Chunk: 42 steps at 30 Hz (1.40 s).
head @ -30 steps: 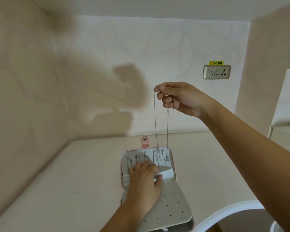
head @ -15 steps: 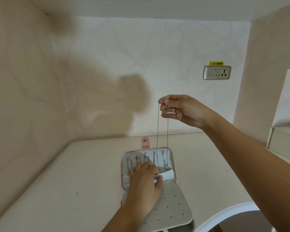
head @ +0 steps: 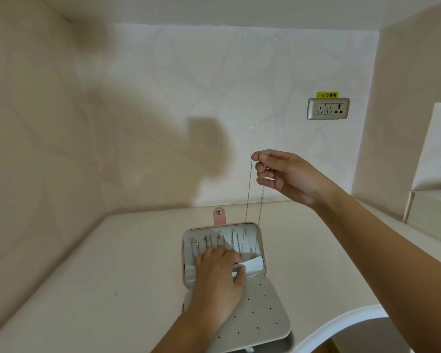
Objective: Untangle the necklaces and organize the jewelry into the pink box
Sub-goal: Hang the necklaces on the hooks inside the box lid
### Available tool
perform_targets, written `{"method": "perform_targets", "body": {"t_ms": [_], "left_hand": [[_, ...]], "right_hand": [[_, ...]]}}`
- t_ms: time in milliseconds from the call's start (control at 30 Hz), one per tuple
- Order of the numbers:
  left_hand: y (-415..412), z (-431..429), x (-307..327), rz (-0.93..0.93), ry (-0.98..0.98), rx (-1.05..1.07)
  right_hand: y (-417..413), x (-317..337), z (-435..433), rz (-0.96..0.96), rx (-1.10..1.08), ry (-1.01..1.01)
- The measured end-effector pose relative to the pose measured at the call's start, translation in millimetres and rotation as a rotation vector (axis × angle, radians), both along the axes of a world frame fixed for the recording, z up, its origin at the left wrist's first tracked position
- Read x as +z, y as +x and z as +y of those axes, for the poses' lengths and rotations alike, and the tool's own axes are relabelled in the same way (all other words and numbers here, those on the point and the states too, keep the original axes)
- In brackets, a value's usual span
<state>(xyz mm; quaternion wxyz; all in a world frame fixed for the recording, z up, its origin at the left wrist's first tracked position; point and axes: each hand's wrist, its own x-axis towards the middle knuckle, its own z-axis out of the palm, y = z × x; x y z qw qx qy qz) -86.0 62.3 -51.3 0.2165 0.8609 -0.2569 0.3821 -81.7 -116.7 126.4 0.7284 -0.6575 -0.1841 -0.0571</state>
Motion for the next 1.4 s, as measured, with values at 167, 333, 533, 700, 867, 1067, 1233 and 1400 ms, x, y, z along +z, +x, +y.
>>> {"method": "perform_targets", "body": {"t_ms": [167,333,533,700,867,1067,1233,1400], "left_hand": [[-1,1,1,0.019,-0.008,-0.006],[-2,1,1,0.021,0.003,-0.032],[-4,1,3,0.057,0.017,-0.030],[-5,2,6,0.129,0.007,-0.051],[-6,3,11,0.271,0.027,-0.058],[-8,2,11,0.250,0.010,-0.055],[-10,2,12,0.255,-0.019,-0.049],[-13,2,16,0.299,0.004,-0.047]], "right_hand": [[-5,-2,-6,0.000,0.008,0.053],[-3,-9,-8,0.022,0.011,-0.024],[-5,-20,-4,-0.046,-0.078,-0.301],[-5,-36,-1,-0.052,-0.166,-0.488],[-5,-43,5,-0.082,-0.241,-0.598],[-9,-52,11,-0.164,-0.365,-0.802],[-12,-61,12,-0.238,-0.405,-0.940],[-10,-69,16,-0.400,-0.431,-1.090]]}}
